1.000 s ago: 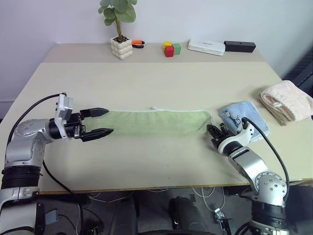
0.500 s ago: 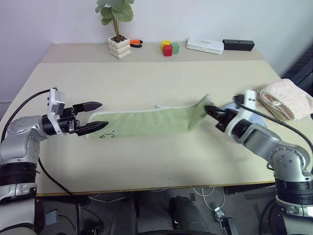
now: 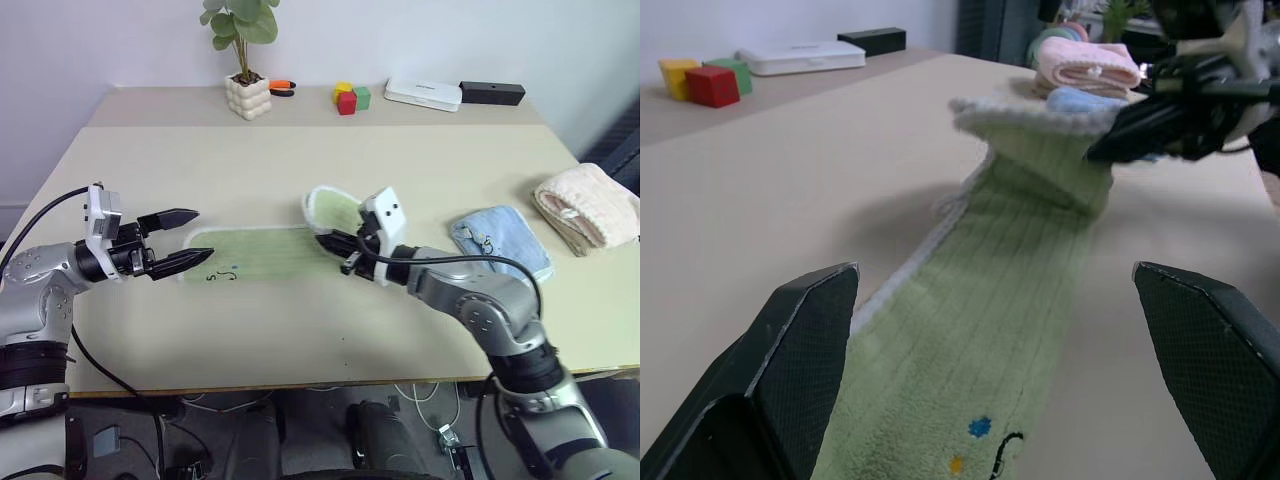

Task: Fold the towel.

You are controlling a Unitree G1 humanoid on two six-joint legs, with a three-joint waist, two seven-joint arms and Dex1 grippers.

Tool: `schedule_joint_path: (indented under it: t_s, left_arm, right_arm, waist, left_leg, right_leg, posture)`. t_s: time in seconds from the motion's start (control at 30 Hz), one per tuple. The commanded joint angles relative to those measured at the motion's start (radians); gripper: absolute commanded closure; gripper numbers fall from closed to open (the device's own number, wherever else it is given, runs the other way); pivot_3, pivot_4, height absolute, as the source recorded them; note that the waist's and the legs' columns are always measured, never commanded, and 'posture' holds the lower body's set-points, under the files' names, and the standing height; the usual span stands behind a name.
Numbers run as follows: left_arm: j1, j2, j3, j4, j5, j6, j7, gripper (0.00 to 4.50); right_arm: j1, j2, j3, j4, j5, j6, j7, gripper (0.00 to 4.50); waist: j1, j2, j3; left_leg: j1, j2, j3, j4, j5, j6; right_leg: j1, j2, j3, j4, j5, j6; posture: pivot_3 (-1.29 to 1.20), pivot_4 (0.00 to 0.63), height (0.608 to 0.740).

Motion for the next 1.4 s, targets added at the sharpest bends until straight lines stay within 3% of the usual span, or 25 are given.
schedule_joint_path:
  t_s: [0.03, 0.53, 0.83, 1.13, 1.23, 1.4]
  left_arm:
    - [0.024, 0.013, 0.041, -0.059, -0.026, -0.001, 0.014, 0.00]
    - [0.068, 0.015, 0.060, -0.125, -0.045, 0.031, 0.050, 0.00]
    - [0.069, 0.021, 0.063, -0.148, -0.051, 0.050, 0.062, 0.00]
    - [0.060, 0.017, 0.047, -0.171, -0.055, 0.063, 0.083, 0.00]
    - [0.061, 0.019, 0.048, -0.175, -0.056, 0.067, 0.083, 0.00]
    - [0.055, 0.015, 0.041, -0.181, -0.056, 0.074, 0.088, 0.00]
  right_arm:
    - [-0.021, 0.050, 0.024, 0.006, -0.038, 0.001, 0.027, 4.45]
    - [-0.052, 0.148, 0.111, 0.184, -0.236, -0.048, 0.179, 4.45]
    - [-0.069, 0.211, 0.045, 0.238, -0.289, -0.054, 0.173, 4.45]
    - [-0.053, 0.250, 0.084, 0.256, -0.367, -0.100, 0.194, 4.45]
    - [-0.056, 0.255, 0.065, 0.262, -0.394, -0.142, 0.174, 3.70]
    - [-0.060, 0.270, 0.016, 0.213, -0.353, -0.131, 0.200, 1.37]
  waist:
    - [0.000, 0.000, 0.000]
    - [-0.002, 0.000, 0.000]
    - [-0.002, 0.000, 0.000]
    - [-0.003, 0.000, 0.000]
    - [-0.003, 0.000, 0.000]
    - [-0.002, 0.000, 0.000]
  left_leg:
    - [0.000, 0.000, 0.000, 0.000, 0.000, 0.000]
    - [0.000, 0.000, 0.000, 0.000, 0.000, 0.000]
    - [0.000, 0.000, 0.000, 0.000, 0.000, 0.000]
    - [0.000, 0.000, 0.000, -0.001, 0.000, 0.000]
    - [0.000, 0.000, 0.000, -0.001, 0.000, 0.000]
    - [0.000, 0.000, 0.001, -0.001, 0.000, 0.000]
  right_leg:
    - [0.000, 0.000, 0.000, 0.000, 0.000, 0.000]
    - [0.000, 0.000, 0.000, 0.001, 0.000, 0.000]
    - [-0.001, 0.000, 0.000, 0.001, 0.000, 0.000]
    - [-0.001, 0.000, 0.000, 0.001, 0.000, 0.001]
    - [-0.001, 0.000, 0.000, 0.001, 0.000, 0.001]
    - [-0.001, 0.000, 0.000, 0.001, 0.000, 0.001]
  posture:
    - [0.00, 0.150, 0.740]
    - [0.00, 0.150, 0.740]
    - [0.00, 0.150, 0.740]
    - [0.00, 0.150, 0.740]
    - [0.00, 0.150, 0.740]
    - [0.00, 0.150, 0.740]
